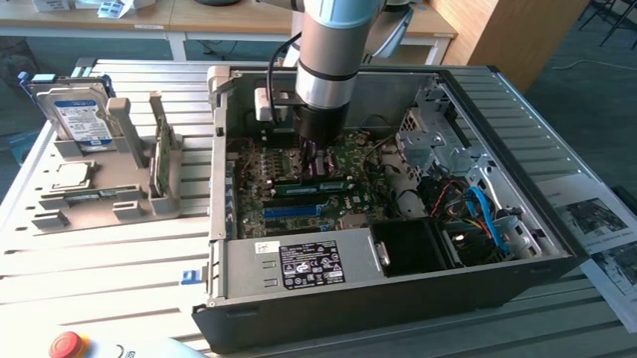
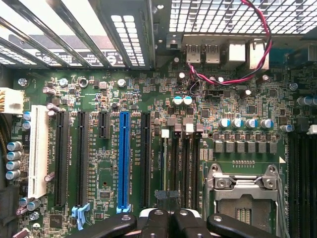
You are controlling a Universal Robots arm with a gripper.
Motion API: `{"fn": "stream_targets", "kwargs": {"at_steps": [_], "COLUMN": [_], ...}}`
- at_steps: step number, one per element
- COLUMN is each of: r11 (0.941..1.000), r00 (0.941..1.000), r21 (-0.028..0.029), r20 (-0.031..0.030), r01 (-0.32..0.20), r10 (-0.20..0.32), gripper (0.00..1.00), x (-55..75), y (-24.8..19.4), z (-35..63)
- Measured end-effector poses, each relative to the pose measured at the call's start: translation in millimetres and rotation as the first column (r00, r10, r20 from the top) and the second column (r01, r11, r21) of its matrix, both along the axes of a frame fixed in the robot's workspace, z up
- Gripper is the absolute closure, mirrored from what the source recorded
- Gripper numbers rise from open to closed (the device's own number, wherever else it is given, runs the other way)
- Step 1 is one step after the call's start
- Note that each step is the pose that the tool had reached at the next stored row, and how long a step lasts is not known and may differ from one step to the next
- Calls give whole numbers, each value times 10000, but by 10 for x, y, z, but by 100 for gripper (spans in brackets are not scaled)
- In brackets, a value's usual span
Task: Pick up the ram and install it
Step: 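Press down the ram until it locks into place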
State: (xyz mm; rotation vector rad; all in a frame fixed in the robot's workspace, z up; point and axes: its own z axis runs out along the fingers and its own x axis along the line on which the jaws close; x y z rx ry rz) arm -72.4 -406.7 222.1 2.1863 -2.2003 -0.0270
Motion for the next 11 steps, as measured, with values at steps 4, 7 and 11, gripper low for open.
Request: {"fn": "stream_targets", "kwargs": {"at_steps": [4,7,11], "r11": [10000,10000,10000], "r00": [10000,10000,10000], "r21": [8,0,1], "r20": [3,-2,-10], "r01": [0,0,0], "r10": [0,0,0], "gripper": [89,89,89], "x": [1,0,0], "y": [1,0,0], "z": [6,35,90]}}
